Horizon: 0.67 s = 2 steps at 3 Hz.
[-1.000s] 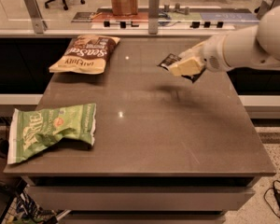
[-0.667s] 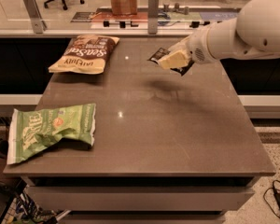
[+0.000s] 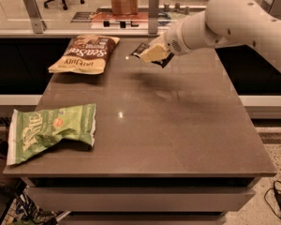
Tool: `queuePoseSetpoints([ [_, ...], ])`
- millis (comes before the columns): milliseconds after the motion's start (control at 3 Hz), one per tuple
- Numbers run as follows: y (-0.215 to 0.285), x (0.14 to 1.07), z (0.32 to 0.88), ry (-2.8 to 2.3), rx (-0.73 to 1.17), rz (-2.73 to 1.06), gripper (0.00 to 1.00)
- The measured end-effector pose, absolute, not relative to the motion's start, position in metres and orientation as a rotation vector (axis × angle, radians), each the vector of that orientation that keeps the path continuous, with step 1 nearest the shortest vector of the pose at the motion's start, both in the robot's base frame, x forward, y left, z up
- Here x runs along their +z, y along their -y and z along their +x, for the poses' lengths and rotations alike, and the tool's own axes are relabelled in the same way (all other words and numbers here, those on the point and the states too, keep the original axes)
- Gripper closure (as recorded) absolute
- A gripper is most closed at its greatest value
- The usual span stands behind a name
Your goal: Move rxbar chocolate near brown chip bag
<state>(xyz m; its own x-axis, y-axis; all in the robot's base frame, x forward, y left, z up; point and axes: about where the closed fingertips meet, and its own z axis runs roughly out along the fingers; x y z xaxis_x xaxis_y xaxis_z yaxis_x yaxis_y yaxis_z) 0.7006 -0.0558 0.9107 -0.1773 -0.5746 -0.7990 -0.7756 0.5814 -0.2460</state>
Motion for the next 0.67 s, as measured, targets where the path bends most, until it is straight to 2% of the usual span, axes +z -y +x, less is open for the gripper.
queuePoseSetpoints([
  [667,0.029,0.875,0.734,-1.899,0.305,-1.123,1.0],
])
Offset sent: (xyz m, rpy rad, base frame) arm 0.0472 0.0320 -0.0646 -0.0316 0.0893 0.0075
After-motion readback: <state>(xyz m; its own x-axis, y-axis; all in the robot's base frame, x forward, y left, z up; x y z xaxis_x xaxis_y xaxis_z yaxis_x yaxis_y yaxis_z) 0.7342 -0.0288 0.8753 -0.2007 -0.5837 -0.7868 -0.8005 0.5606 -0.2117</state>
